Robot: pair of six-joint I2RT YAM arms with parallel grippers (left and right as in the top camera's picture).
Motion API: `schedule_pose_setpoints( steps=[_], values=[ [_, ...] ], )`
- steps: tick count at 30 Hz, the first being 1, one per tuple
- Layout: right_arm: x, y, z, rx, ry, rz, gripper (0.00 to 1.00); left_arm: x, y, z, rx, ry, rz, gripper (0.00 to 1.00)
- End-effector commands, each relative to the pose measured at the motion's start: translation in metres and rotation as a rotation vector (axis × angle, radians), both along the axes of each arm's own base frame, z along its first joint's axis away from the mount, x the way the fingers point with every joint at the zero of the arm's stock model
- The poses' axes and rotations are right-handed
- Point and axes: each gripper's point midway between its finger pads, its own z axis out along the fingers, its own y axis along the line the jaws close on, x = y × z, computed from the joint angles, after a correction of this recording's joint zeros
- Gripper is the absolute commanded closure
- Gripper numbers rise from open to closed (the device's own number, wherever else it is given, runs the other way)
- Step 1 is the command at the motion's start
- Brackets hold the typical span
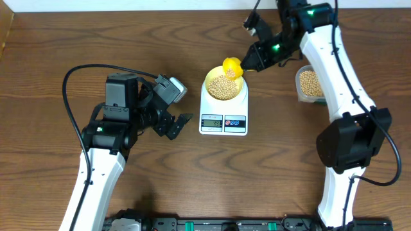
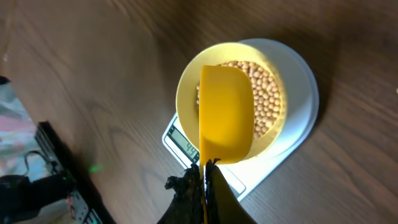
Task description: Scoop item into bowl and weigh 50g on scale
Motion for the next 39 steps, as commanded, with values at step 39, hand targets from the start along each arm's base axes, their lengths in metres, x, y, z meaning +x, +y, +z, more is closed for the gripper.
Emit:
schedule_pose_setpoints(
  steps=[39],
  values=[
    [-0.004, 0.017, 0.008, -0.122, -0.145, 0.082, 0.99, 0.0, 0.0, -0.003, 0.003, 0.005, -0.007, 0.02]
  ],
)
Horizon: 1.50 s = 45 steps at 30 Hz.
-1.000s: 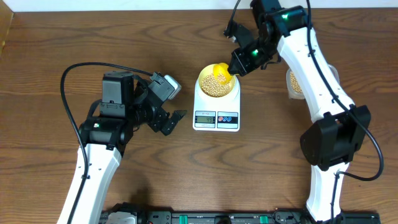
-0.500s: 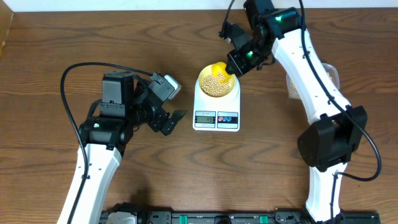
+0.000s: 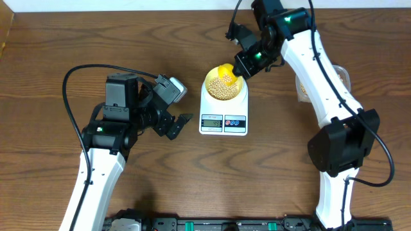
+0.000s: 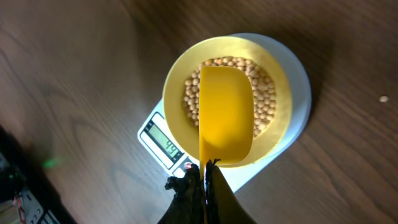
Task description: Scoop item into bowl and weigh 50g on scale
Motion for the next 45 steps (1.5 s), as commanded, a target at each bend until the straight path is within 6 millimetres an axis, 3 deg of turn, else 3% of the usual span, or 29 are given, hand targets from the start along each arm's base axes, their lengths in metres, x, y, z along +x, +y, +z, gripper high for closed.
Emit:
schedule_pose_setpoints(
  steps=[1, 6, 31, 36, 45],
  values=[
    [0.0, 0.002, 0.021, 0.024, -0.061, 0.025, 0.99, 0.0, 0.0, -0.003, 0.003, 0.005, -0.007, 0.02],
    [-0.004, 0.009, 0.02, 0.009, -0.075, 0.057, 0.99, 0.0, 0.0, -0.003, 0.003, 0.005, -0.007, 0.02],
    [0.007, -0.006, 0.022, 0.029, -0.079, 0.025, 0.99, 0.0, 0.0, -0.003, 0.003, 0.005, -0.007, 0.02],
    [0.003, 0.0, 0.028, 0.099, -0.056, 0.037, 0.99, 0.0, 0.0, -0.003, 0.003, 0.005, -0.007, 0.02],
    [0.006, -0.007, 0.034, 0.169, -0.031, 0.02, 0.99, 0.0, 0.0, -0.003, 0.003, 0.005, -0.007, 0.02]
  ],
)
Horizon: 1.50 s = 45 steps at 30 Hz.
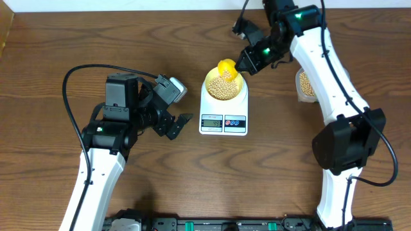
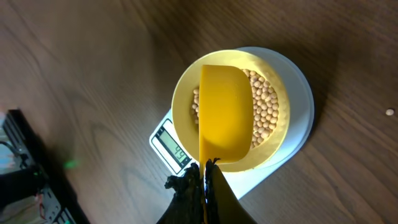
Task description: Scoop item into bowl and weigh 50g on scale
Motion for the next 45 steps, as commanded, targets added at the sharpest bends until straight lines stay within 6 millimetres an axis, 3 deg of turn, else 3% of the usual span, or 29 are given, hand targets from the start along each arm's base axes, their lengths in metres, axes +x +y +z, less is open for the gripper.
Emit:
schedule_pose_setpoints(
  steps=[1, 22, 31, 45],
  values=[
    [-0.002, 0.0, 0.024, 0.061, -0.039, 0.014, 0.99, 0.0, 0.0, -0.003, 0.003, 0.005, -0.007, 0.02],
    [-0.005, 0.014, 0.015, -0.05, -0.116, 0.079, 0.99, 0.0, 0.0, -0.003, 0.002, 0.005, -0.007, 0.02],
    [-0.009, 0.02, 0.004, -0.183, -0.168, 0.12, 0.99, 0.0, 0.0, -0.003, 0.003, 0.005, -0.007, 0.02],
    [-0.01, 0.021, 0.01, -0.108, -0.141, 0.115, 0.99, 0.0, 0.0, -0.003, 0.003, 0.005, -0.007, 0.02]
  ],
)
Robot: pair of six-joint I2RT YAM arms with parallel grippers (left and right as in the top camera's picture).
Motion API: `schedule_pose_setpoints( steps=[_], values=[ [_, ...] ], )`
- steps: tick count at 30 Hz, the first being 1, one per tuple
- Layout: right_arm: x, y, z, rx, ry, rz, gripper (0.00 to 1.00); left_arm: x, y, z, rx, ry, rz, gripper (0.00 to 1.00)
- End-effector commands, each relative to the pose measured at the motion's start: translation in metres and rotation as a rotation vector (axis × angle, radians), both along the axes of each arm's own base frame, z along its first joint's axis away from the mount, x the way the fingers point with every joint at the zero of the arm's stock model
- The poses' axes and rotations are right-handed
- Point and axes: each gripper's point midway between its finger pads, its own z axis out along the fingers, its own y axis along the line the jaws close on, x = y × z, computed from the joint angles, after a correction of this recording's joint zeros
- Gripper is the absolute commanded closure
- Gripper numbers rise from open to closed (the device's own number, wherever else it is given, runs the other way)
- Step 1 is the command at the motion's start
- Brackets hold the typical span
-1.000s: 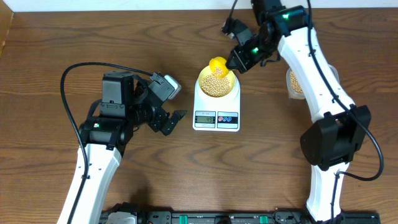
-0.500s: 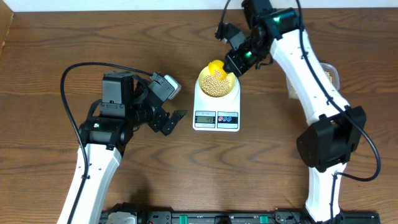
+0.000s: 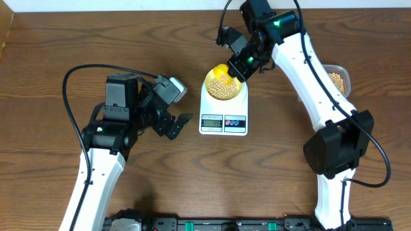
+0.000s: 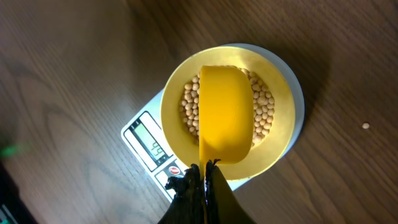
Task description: Scoop item into bowl and weigh 50g on scale
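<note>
A yellow bowl (image 3: 224, 85) (image 4: 280, 118) with soybeans in it stands on the white scale (image 3: 223, 110) (image 4: 144, 140), whose display faces the table's front. My right gripper (image 3: 239, 64) (image 4: 204, 167) is shut on the handle of a yellow scoop (image 3: 221, 69) (image 4: 225, 115), which hangs over the bowl with its back toward the wrist camera. The scoop's inside is hidden. My left gripper (image 3: 181, 124) rests left of the scale with its jaws apart and nothing between them.
A clear container of soybeans (image 3: 335, 79) sits at the right, behind the right arm. One stray bean (image 4: 365, 126) lies on the wood beside the scale. The left arm's cable (image 3: 70, 77) loops over the table's left side.
My right gripper with the scoop has shifted left, from the bowl's far right rim to more over the bowl's far side. The bean container is now more exposed. The left arm has not moved.
The scoop was held at the bowl's far right rim, then over the beans, then back at the rim, and now it is over the beans again. All along the gripper stayed shut on the handle and the left arm stayed still.
</note>
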Motion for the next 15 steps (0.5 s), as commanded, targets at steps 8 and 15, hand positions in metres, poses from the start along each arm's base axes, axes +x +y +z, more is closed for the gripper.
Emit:
schedule_pose_setpoints(
  steps=[8, 15],
  values=[
    [0.005, -0.011, 0.037, 0.222, 0.058, -0.062, 0.99, 0.0, 0.0, -0.003, 0.003, 0.005, -0.007, 0.02],
    [0.011, -0.023, 0.045, 0.306, 0.083, -0.085, 0.99, 0.0, 0.0, -0.003, 0.003, 0.005, -0.007, 0.02]
  ],
)
